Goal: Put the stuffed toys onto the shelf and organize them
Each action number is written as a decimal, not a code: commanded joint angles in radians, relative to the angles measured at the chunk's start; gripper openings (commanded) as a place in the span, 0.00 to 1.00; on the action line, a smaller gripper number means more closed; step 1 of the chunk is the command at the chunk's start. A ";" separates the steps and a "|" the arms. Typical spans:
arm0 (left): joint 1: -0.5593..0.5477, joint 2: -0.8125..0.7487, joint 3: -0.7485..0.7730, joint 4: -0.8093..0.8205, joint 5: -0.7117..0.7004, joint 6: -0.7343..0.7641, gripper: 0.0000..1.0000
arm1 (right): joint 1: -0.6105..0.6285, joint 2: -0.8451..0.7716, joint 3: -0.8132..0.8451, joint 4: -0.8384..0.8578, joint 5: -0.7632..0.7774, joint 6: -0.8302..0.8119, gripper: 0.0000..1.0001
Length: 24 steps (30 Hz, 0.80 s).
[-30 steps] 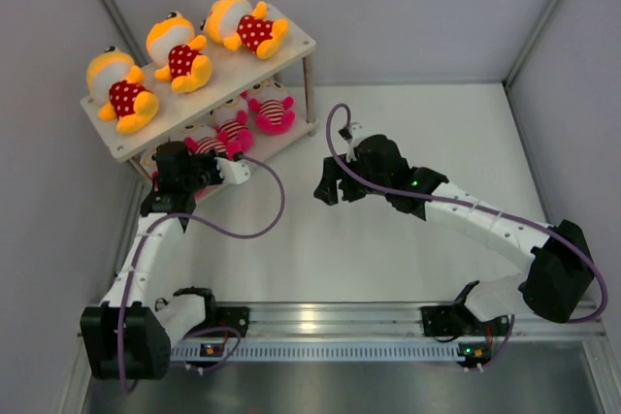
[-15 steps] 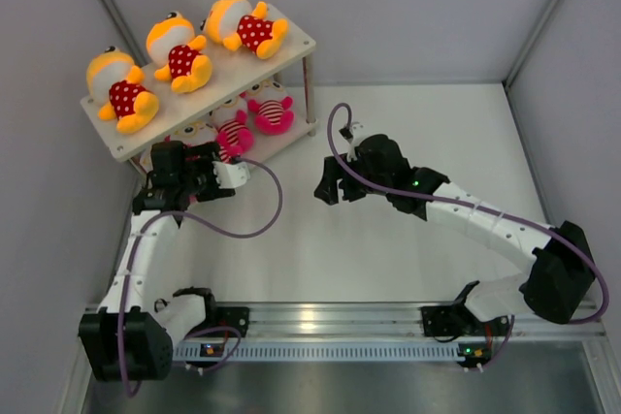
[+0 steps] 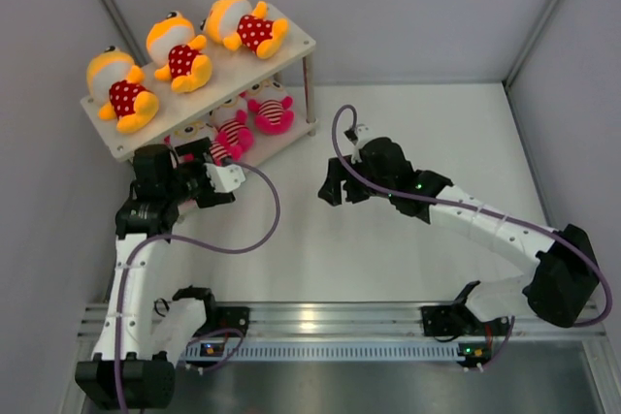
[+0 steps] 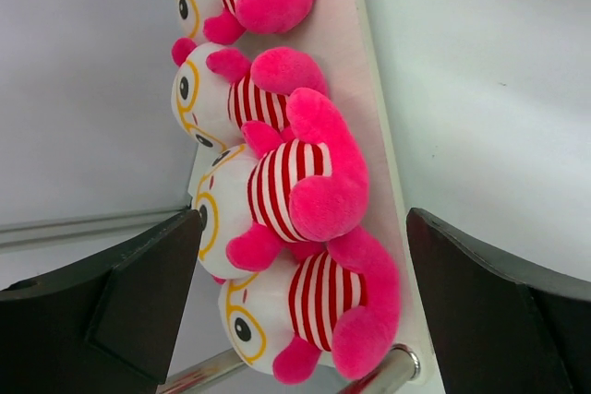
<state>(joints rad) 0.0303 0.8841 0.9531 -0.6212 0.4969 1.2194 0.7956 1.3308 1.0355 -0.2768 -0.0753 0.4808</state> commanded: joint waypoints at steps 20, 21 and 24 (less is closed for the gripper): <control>-0.473 0.243 0.127 -0.034 -0.518 -0.521 0.66 | 0.002 -0.085 -0.109 0.298 0.121 0.081 0.70; -0.484 0.280 0.183 -0.028 -0.564 -0.538 0.67 | 0.001 -0.093 -0.114 0.295 0.123 0.084 0.70; -0.494 0.418 0.260 0.044 -0.722 -0.567 0.70 | 0.001 -0.117 -0.132 0.283 0.132 0.081 0.70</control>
<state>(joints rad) -0.4595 1.2240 1.1202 -0.6662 0.0177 0.7593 0.7963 1.2697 0.9115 -0.0368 0.0265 0.5526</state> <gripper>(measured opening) 0.690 0.698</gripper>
